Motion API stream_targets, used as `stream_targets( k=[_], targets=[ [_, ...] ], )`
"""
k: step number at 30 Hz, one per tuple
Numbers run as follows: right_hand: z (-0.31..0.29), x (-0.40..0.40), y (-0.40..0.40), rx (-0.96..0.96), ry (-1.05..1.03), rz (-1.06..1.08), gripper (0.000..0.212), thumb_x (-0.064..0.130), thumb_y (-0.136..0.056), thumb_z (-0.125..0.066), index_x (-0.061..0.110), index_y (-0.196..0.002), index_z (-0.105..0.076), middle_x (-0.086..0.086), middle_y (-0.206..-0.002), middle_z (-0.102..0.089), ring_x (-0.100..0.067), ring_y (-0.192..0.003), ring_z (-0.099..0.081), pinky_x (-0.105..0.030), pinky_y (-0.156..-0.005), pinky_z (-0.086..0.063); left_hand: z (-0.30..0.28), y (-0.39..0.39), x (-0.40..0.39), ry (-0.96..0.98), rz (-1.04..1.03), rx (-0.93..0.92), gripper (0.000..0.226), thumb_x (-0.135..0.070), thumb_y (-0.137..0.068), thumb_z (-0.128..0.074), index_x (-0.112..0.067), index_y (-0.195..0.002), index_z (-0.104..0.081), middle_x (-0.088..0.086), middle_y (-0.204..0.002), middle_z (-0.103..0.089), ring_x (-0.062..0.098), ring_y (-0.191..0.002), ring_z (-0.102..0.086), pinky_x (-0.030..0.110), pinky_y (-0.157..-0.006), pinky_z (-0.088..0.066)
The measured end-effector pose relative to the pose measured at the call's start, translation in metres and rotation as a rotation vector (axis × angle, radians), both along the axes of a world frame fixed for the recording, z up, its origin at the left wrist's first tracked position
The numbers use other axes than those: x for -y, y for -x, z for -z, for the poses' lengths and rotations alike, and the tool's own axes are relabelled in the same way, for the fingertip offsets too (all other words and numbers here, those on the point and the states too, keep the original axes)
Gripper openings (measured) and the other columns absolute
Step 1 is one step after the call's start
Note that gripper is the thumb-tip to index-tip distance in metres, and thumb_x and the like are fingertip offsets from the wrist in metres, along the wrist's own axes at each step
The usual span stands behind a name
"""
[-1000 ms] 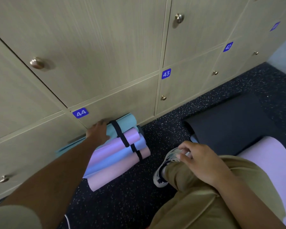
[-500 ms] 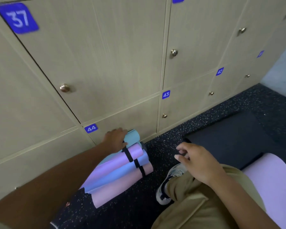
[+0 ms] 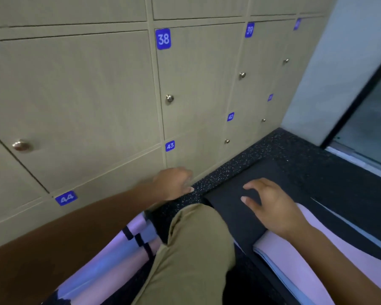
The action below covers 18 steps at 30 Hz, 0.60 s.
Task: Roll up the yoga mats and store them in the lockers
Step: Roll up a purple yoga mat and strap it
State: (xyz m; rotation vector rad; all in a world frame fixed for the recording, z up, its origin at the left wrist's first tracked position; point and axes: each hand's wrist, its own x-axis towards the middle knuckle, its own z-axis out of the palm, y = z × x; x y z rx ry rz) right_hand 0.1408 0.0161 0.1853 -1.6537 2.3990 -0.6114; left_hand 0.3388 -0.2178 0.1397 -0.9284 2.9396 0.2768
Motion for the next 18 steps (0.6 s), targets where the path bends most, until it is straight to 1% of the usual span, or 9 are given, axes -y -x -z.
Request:
stream_targets(
  k=[4, 5, 8, 9, 13, 18],
  targets=[
    [0.005, -0.039, 0.033, 0.001, -0.079, 0.086, 0.034, 0.034, -0.099, -0.064, 0.017, -0.129, -0.063, 0.001, -0.130, -0.058, -0.019, -0.123, -0.054, -0.035, -0.097, -0.049, -0.012, 0.063, -0.025, -0.041, 0.065, -0.065, 0.039, -0.046, -0.097, -0.062, -0.021, -0.126, -0.057, 0.002, -0.126, -0.060, 0.025, -0.114, -0.059, 0.036, -0.091, -0.048],
    [0.009, -0.048, 0.041, 0.010, -0.092, 0.106, 0.034, 0.034, -0.099, -0.064, 0.018, -0.129, -0.063, 0.001, -0.131, -0.059, -0.020, -0.121, -0.055, -0.034, -0.096, -0.048, -0.013, 0.077, -0.032, -0.060, 0.086, -0.077, 0.040, -0.047, -0.096, -0.063, -0.021, -0.126, -0.058, 0.001, -0.127, -0.060, 0.024, -0.115, -0.059, 0.036, -0.091, -0.048],
    [0.028, -0.075, 0.062, 0.052, -0.143, 0.173, 0.034, 0.037, -0.099, -0.064, 0.021, -0.128, -0.063, 0.000, -0.130, -0.060, -0.019, -0.113, -0.059, -0.033, -0.095, -0.049, -0.012, 0.115, -0.058, -0.128, 0.158, -0.093, 0.043, -0.050, -0.095, -0.064, -0.022, -0.128, -0.058, 0.000, -0.128, -0.061, 0.021, -0.115, -0.060, 0.040, -0.095, -0.050],
    [0.038, -0.085, 0.069, 0.062, -0.168, 0.196, 0.034, 0.038, -0.099, -0.064, 0.022, -0.129, -0.062, 0.000, -0.131, -0.060, -0.019, -0.112, -0.060, -0.032, -0.095, -0.049, -0.009, 0.126, -0.068, -0.151, 0.178, -0.091, 0.044, -0.051, -0.095, -0.063, -0.023, -0.129, -0.057, 0.000, -0.127, -0.061, 0.020, -0.114, -0.060, 0.041, -0.094, -0.050],
    [0.086, -0.120, 0.092, 0.125, -0.291, 0.281, 0.039, 0.039, -0.101, -0.060, 0.023, -0.137, -0.056, 0.000, -0.137, -0.059, -0.018, -0.121, -0.058, -0.028, -0.097, -0.046, 0.011, 0.161, -0.107, -0.226, 0.263, -0.059, 0.047, -0.053, -0.096, -0.063, -0.024, -0.132, -0.055, -0.002, -0.127, -0.059, 0.019, -0.112, -0.059, 0.038, -0.093, -0.050],
    [0.158, -0.145, 0.126, 0.205, -0.439, 0.379, 0.048, 0.046, -0.101, -0.057, 0.024, -0.143, -0.048, -0.003, -0.143, -0.055, -0.022, -0.123, -0.058, -0.035, -0.102, -0.049, 0.042, 0.193, -0.137, -0.245, 0.361, -0.007, 0.045, -0.056, -0.096, -0.060, -0.028, -0.131, -0.055, -0.005, -0.124, -0.059, 0.018, -0.111, -0.061, 0.038, -0.090, -0.052]
  ],
)
